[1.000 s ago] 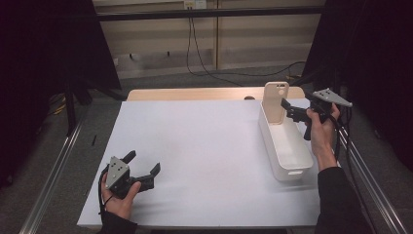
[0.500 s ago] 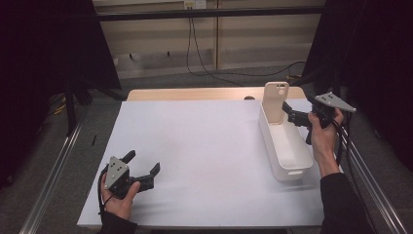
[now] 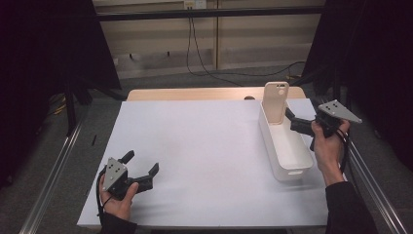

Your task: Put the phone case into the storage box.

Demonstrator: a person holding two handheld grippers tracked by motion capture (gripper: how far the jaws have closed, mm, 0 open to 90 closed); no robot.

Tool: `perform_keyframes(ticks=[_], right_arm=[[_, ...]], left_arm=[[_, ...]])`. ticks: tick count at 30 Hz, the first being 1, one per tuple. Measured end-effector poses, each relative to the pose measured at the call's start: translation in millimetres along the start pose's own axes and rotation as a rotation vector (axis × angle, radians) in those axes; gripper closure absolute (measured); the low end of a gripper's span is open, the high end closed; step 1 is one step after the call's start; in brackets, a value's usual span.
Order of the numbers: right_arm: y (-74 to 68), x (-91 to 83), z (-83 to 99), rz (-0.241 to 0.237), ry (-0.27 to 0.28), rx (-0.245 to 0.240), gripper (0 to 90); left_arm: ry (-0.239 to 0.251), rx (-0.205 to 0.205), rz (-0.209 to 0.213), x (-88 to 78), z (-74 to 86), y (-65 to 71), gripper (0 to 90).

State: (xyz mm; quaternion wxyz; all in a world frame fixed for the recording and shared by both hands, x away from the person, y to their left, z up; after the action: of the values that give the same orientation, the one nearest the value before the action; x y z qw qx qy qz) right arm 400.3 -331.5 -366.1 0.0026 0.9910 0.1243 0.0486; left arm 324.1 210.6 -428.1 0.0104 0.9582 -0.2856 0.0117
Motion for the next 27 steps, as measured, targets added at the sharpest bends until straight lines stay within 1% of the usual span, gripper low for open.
perform_keyframes(ticks=[1,5,6,8,10,13,16,17,20,22,24,26,27], right_arm=[[-0.2,-1.9,0.0,0.003,-0.006,0.0,0.1],[-1.9,-11.4,-0.1,0.004,-0.001,-0.006,0.0],[-2.6,-13.8,-0.6,0.005,0.0,-0.002,0.0],[-3.5,-18.8,-2.4,0.003,0.004,-0.011,0.0],[-4.3,-23.7,-4.0,0.007,0.01,-0.007,0.0],[-5.2,-30.3,-4.8,0.002,0.021,0.007,0.0],[-6.5,-37.0,-2.6,0.007,0.016,0.011,0.0],[-7.0,-39.7,-2.1,0.01,0.02,0.024,0.0],[-8.2,-48.1,-0.8,0.016,0.026,0.023,0.0],[-7.3,-52.9,0.5,0.028,0.022,0.022,0.0],[-5.9,-55.6,2.5,0.032,0.006,0.024,0.1],[-5.0,-59.1,3.7,0.037,0.005,0.036,0.1],[-4.9,-61.3,3.9,0.036,0.006,0.034,0.1]], left_arm=[[0.001,0.002,0.005,-0.2,-0.4,0.6,4.5],[-0.001,0.008,0.002,-0.9,-0.6,1.6,4.5],[-0.002,0.008,0.001,-1.0,-0.6,1.3,4.5],[-0.001,0.004,-0.001,-0.8,-0.2,0.9,4.5],[-0.007,0.01,-0.003,-0.6,0.3,0.0,4.5],[-0.005,0.008,-0.006,-0.4,0.2,0.2,4.5],[-0.005,0.009,-0.005,-0.9,0.2,0.3,4.5],[-0.005,0.01,-0.006,-1.2,0.2,0.0,4.5],[-0.006,0.005,-0.012,-0.9,0.7,-0.4,4.4],[-0.01,0.002,-0.015,0.2,1.0,0.0,4.3],[-0.016,0.005,-0.006,1.0,1.4,1.2,4.3],[-0.013,0.004,-0.007,0.2,1.1,2.1,4.3],[-0.015,0.006,-0.008,-0.3,1.0,1.8,4.3]])
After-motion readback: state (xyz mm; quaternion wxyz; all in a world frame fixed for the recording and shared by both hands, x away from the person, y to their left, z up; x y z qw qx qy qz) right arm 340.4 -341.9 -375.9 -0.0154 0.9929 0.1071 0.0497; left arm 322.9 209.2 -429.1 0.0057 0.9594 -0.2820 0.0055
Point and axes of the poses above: each handheld gripper's, and its own axes: x roughly forward along the jaws, z roughly out of its underside, y roughly to its right, the point moved 2 cm from there along x, roughly forward along the jaws, and after that the axes turned 14 degrees about y, right-handed, at the moved point
